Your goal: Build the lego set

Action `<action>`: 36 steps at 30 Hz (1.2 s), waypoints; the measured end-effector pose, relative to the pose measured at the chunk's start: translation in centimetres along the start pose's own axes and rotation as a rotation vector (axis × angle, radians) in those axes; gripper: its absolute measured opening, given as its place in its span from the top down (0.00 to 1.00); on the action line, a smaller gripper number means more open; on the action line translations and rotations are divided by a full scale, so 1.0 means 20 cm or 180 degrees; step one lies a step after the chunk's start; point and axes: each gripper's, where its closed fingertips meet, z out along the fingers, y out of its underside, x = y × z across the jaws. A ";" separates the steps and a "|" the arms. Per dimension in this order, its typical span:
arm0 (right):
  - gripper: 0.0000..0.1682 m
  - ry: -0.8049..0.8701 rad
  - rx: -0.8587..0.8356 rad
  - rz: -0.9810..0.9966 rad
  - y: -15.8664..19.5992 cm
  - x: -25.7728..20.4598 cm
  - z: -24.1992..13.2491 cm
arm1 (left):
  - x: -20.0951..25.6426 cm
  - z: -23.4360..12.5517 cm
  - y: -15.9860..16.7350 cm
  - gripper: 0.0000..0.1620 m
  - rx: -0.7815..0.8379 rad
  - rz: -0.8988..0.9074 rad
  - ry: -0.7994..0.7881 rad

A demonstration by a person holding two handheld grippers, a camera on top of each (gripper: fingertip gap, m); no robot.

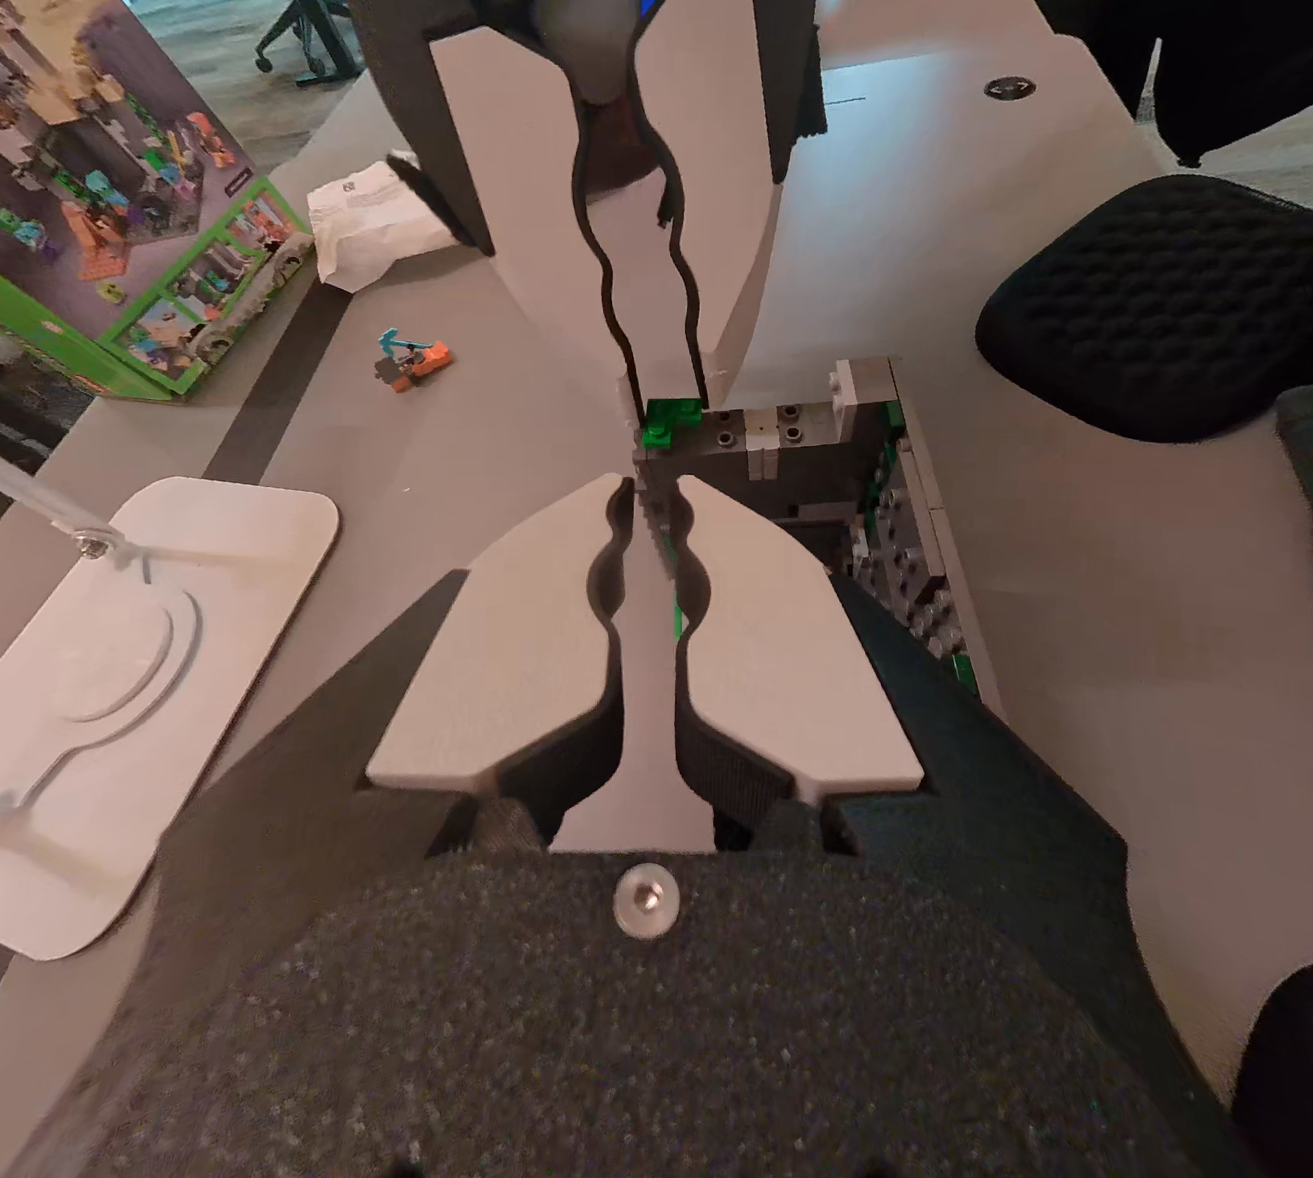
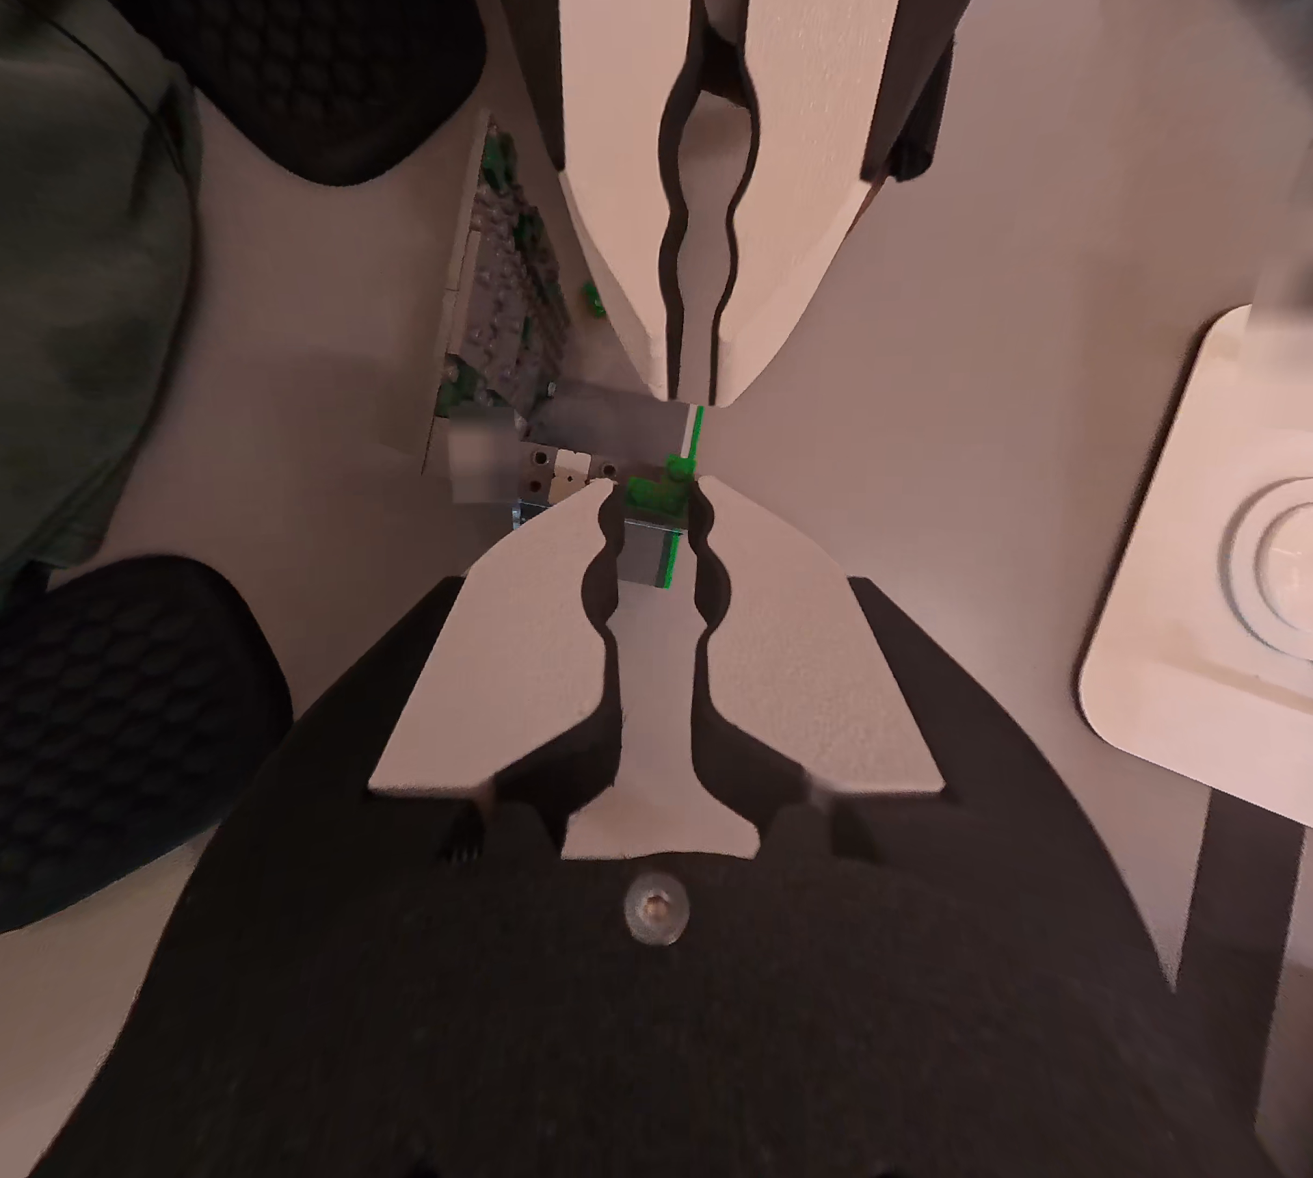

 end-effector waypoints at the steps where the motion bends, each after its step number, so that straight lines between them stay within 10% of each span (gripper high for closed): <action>1: 0.90 -0.0018 -0.0020 0.0013 0.00 0.00 0.00 | 0.00 0.01 0.00 0.94 -0.0013 -0.0016 0.0008; 36: 0.87 -0.0203 0.0174 0.0021 0.03 0.00 -0.01 | 0.01 0.10 -0.01 0.94 -0.0171 -0.0247 0.0329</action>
